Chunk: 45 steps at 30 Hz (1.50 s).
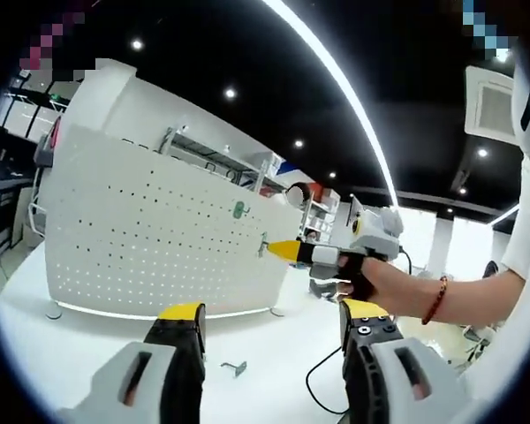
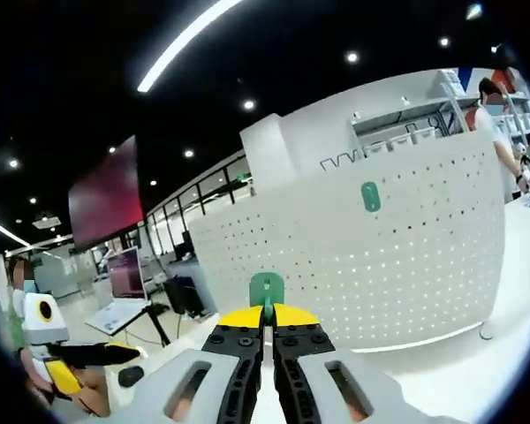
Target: Insert the hook assembly into the mounting plate slot until the hook locks in place.
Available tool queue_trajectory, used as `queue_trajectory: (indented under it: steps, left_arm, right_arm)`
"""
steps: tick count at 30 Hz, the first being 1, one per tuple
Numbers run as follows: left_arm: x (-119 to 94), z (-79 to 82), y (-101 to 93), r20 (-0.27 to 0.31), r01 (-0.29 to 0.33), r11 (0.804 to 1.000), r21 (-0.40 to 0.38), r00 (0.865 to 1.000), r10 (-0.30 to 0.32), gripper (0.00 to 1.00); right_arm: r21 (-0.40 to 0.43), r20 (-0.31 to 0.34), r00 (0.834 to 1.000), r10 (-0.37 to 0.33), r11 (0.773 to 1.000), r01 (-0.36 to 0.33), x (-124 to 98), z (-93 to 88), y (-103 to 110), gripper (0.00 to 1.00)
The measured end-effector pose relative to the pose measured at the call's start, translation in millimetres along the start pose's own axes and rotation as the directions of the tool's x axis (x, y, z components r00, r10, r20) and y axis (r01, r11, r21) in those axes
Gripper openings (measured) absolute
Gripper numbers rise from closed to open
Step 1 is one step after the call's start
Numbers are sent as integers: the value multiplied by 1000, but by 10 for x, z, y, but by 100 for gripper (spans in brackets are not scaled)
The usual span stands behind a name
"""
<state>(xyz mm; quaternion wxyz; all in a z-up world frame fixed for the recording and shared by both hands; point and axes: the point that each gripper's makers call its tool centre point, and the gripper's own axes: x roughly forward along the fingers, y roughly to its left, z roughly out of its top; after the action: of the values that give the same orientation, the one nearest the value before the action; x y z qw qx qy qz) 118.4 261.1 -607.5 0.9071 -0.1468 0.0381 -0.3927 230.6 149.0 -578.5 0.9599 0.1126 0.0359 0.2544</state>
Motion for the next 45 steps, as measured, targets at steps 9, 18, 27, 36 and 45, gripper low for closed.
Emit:
queue_trajectory:
  steps: [9, 18, 27, 36, 45]
  left_arm:
    - [-30, 6, 97, -22, -39, 997, 60, 999, 41, 73]
    - [-33, -29, 163, -41, -57, 994, 91, 997, 61, 81]
    - [-9, -50, 243, -53, -56, 994, 92, 997, 61, 82]
    - [21, -108, 228, -82, -34, 993, 117, 996, 44, 83]
    - [28, -130, 261, -99, -15, 992, 125, 995, 28, 83]
  right_arm:
    - [-61, 49, 994, -95, 993, 98, 173, 285, -136, 1]
    - [-115, 100, 984, -145, 981, 156, 357, 492, -208, 1]
    - [-125, 114, 975, -190, 971, 203, 514, 596, -328, 1]
    - [-144, 128, 961, -244, 954, 261, 634, 663, -480, 1]
    - [-174, 136, 956, -260, 944, 282, 775, 748, -496, 1]
